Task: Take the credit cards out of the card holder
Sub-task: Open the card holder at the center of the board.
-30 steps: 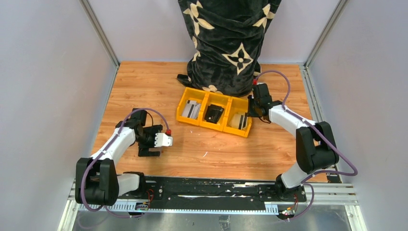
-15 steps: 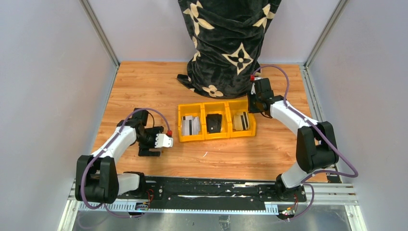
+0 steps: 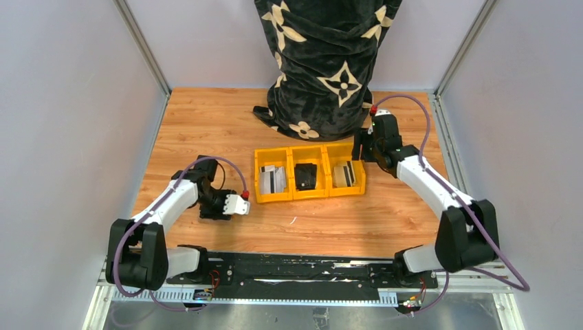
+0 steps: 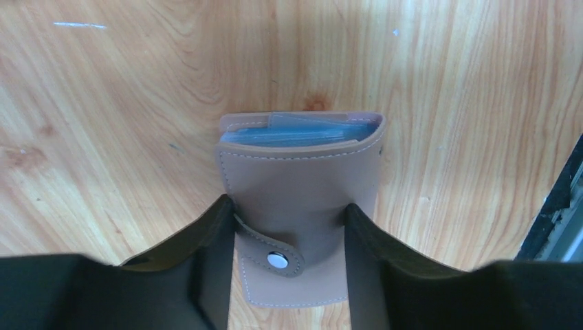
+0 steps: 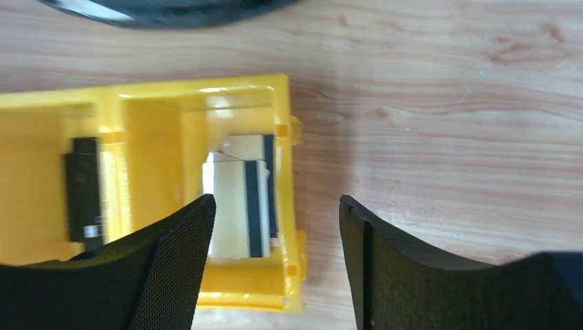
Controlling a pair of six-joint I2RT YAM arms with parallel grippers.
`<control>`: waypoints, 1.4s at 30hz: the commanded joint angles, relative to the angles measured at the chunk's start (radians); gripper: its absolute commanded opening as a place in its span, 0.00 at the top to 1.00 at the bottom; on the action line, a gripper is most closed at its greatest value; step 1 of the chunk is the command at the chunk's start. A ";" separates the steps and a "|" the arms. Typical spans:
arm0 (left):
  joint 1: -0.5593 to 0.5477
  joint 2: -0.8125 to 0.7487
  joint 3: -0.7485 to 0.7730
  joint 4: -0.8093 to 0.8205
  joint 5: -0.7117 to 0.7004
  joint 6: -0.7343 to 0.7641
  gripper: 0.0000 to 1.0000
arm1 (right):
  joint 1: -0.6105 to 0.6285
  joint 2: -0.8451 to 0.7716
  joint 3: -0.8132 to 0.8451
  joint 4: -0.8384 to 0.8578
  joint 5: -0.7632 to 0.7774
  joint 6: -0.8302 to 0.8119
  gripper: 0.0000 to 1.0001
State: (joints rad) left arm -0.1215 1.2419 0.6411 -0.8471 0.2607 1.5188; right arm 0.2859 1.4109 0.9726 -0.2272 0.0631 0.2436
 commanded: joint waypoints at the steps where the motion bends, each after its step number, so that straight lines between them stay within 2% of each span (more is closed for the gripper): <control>1: -0.049 0.022 0.005 0.097 0.154 -0.005 0.66 | 0.027 -0.091 -0.022 0.028 -0.115 0.059 0.32; 2: -0.052 0.007 0.023 0.076 0.167 -0.014 0.74 | 0.039 -0.114 -0.031 0.040 -0.161 0.068 0.32; 4: -0.056 -0.038 0.069 0.039 0.206 -0.037 0.84 | 0.072 -0.141 -0.055 0.068 -0.221 0.091 0.33; 10: -0.069 -0.093 0.168 -0.039 0.308 -0.179 0.96 | 0.200 -0.161 -0.129 0.187 -0.380 0.204 0.32; 14: -0.070 -0.167 0.216 -0.123 0.329 -0.221 0.97 | 0.295 -0.144 -0.180 0.336 -0.500 0.315 0.21; 20: -0.072 -0.320 0.297 -0.159 0.416 -0.339 0.96 | 0.487 -0.068 -0.174 0.571 -0.562 0.476 0.19; 23: -0.072 -0.368 0.323 -0.158 0.488 -0.429 0.96 | 0.576 -0.004 -0.121 0.659 -0.594 0.498 0.18; 28: -0.073 -0.435 0.313 -0.158 0.494 -0.469 0.99 | 0.669 0.062 -0.057 0.667 -0.571 0.435 0.17; 32: -0.073 -0.476 0.257 -0.166 0.417 -0.388 1.00 | 0.724 0.064 -0.032 0.555 -0.455 0.289 0.17; 34: -0.073 -0.482 0.227 -0.196 0.379 -0.296 1.00 | 0.733 0.051 -0.038 0.522 -0.414 0.252 0.17; 36: -0.073 -0.488 0.212 -0.197 0.364 -0.270 1.00 | 0.737 0.034 -0.055 0.510 -0.387 0.221 0.17; 42: -0.073 -0.488 0.290 -0.198 0.431 -0.311 1.00 | 0.788 -0.024 -0.149 0.634 -0.349 0.012 0.15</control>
State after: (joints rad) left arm -0.1875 0.7620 0.8665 -1.0489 0.6498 1.2015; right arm 1.0241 1.4338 0.8783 0.3294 -0.3336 0.4267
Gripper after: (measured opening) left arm 0.054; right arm 0.844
